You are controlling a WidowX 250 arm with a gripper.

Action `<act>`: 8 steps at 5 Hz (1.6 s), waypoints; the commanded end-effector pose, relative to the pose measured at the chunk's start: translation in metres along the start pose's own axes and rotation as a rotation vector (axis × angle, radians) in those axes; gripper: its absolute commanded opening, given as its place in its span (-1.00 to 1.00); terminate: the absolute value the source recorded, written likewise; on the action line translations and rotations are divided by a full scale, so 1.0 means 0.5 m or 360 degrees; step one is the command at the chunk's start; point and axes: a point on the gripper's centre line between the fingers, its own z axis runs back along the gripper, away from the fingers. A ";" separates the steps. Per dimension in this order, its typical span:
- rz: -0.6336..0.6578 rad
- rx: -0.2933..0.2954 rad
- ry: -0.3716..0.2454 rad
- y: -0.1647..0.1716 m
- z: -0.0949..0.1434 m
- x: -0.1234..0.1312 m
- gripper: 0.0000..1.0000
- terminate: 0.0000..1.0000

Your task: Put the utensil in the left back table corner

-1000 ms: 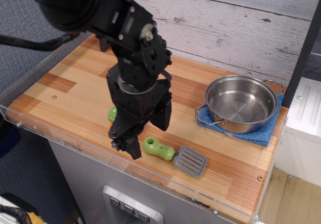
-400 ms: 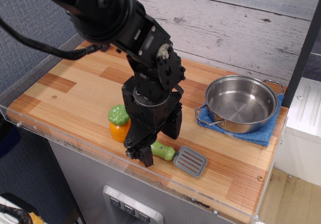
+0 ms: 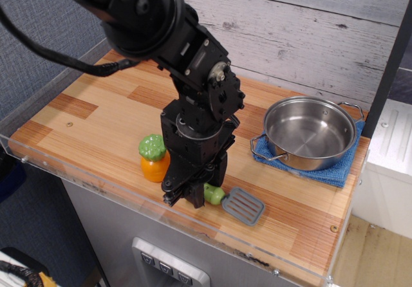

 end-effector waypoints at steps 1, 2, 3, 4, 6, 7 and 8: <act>-0.0003 -0.0049 -0.0013 -0.010 0.017 -0.007 -1.00 -1.00; -0.0032 -0.0096 0.0008 -0.017 0.037 -0.008 -1.00 -1.00; -0.0032 -0.0182 0.0006 -0.030 0.086 -0.008 -1.00 -1.00; -0.0050 -0.0254 -0.0027 -0.042 0.137 0.001 -1.00 -1.00; 0.0017 -0.0414 -0.0098 -0.058 0.229 0.085 -1.00 -1.00; 0.0107 -0.0431 -0.0112 -0.061 0.233 0.140 -1.00 -1.00; 0.0211 -0.0437 -0.0156 -0.071 0.216 0.206 -1.00 -1.00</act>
